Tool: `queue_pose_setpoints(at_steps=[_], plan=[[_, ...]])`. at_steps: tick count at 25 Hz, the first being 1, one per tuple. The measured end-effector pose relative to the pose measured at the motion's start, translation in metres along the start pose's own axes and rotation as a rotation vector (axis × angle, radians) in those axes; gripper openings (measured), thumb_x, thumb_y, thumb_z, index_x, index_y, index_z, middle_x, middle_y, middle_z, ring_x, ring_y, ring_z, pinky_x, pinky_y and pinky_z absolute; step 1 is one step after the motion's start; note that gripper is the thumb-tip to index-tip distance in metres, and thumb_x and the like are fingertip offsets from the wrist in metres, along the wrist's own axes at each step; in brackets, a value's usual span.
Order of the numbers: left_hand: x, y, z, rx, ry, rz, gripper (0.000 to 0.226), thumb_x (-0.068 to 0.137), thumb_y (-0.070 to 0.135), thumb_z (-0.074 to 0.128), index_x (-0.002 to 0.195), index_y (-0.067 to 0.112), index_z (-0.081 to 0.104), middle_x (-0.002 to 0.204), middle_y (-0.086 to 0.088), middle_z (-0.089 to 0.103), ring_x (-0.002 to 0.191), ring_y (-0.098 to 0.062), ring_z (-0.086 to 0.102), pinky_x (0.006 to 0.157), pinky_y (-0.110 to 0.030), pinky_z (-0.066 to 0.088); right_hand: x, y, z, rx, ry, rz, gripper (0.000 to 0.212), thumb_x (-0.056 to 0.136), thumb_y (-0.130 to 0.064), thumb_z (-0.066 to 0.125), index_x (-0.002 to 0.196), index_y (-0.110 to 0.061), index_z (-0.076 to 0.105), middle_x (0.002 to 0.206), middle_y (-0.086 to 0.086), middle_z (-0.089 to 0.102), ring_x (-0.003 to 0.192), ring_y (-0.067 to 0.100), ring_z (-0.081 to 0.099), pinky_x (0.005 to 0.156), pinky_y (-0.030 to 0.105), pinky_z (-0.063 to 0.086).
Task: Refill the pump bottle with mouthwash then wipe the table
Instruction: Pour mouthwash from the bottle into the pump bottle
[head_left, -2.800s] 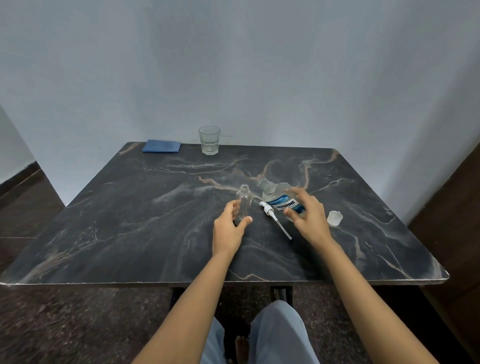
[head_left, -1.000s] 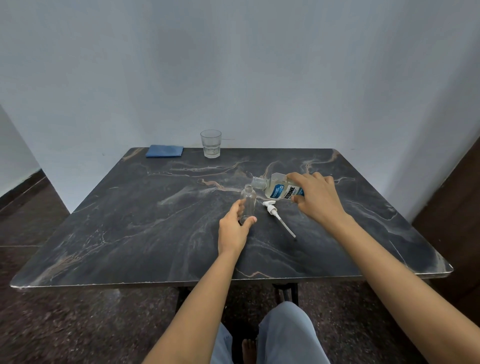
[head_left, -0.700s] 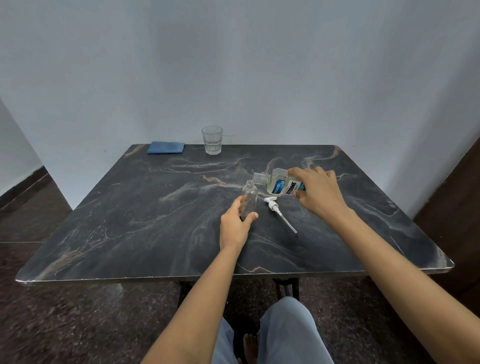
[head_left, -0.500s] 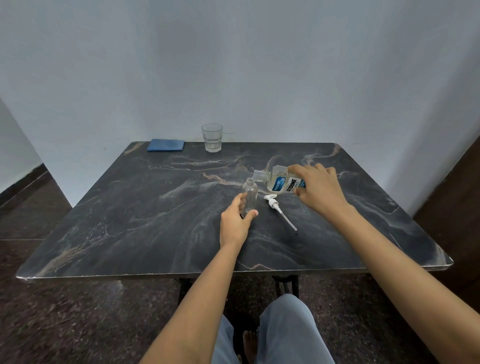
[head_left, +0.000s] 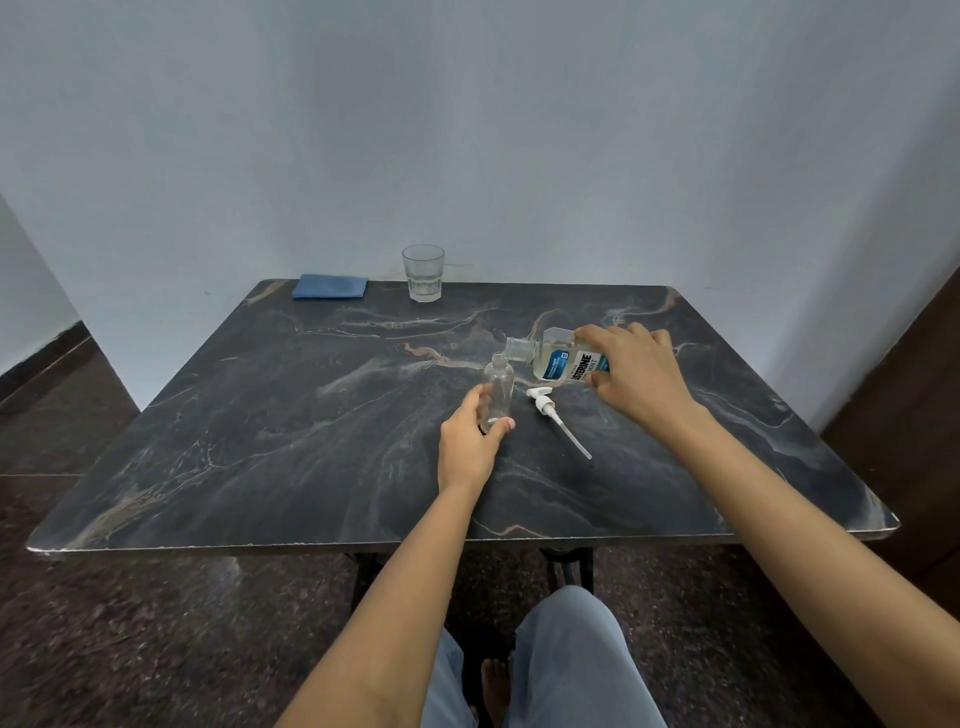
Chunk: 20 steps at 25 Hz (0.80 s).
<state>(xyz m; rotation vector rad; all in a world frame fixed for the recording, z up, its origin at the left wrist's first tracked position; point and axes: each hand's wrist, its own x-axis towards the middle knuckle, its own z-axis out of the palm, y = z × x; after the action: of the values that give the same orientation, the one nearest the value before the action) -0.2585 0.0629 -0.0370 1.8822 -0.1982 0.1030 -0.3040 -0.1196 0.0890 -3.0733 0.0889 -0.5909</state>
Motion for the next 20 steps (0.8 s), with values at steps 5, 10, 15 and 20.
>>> queue_pose_setpoints(at_steps=[5, 10, 15, 20], plan=[[0.0, -0.0001, 0.0004, -0.003, 0.002, 0.001, 0.057, 0.083, 0.021, 0.073, 0.135, 0.027, 0.05, 0.125, 0.002, 0.064, 0.115, -0.011, 0.058, 0.1, -0.027, 0.044, -0.0005, -0.002, -0.0004, -0.009, -0.003, 0.002, 0.05, 0.086, -0.02, 0.064, 0.132, -0.029, 0.047, 0.118, 0.003, 0.064, 0.111, 0.028, 0.051, 0.096, 0.045, 0.033], [-0.0001, -0.0012, 0.0002, -0.013, 0.005, 0.008, 0.053, 0.082, 0.021, 0.073, 0.131, 0.027, 0.053, 0.115, 0.011, 0.065, 0.105, -0.005, 0.058, 0.099, -0.03, 0.047, -0.0007, -0.0019, -0.0011, -0.01, -0.01, 0.004, 0.05, 0.085, -0.02, 0.064, 0.132, -0.028, 0.047, 0.117, 0.003, 0.064, 0.111, 0.028, 0.051, 0.096, 0.045, 0.032], [0.0004, -0.0019, 0.0002, -0.015, 0.005, 0.011, 0.052, 0.081, 0.021, 0.074, 0.129, 0.029, 0.055, 0.112, 0.012, 0.063, 0.102, -0.004, 0.056, 0.095, -0.026, 0.045, -0.0001, -0.0019, -0.0024, -0.016, -0.003, -0.001, 0.051, 0.084, -0.018, 0.063, 0.132, -0.028, 0.047, 0.116, 0.003, 0.064, 0.111, 0.028, 0.051, 0.094, 0.043, 0.032], [0.0002, -0.0017, 0.0004, -0.017, 0.004, 0.02, 0.052, 0.082, 0.021, 0.074, 0.129, 0.028, 0.055, 0.109, 0.017, 0.061, 0.101, -0.002, 0.055, 0.093, -0.022, 0.043, -0.0002, -0.0028, -0.0035, -0.018, -0.011, -0.002, 0.051, 0.085, -0.018, 0.062, 0.132, -0.029, 0.047, 0.119, 0.003, 0.063, 0.113, 0.028, 0.051, 0.095, 0.044, 0.032]])
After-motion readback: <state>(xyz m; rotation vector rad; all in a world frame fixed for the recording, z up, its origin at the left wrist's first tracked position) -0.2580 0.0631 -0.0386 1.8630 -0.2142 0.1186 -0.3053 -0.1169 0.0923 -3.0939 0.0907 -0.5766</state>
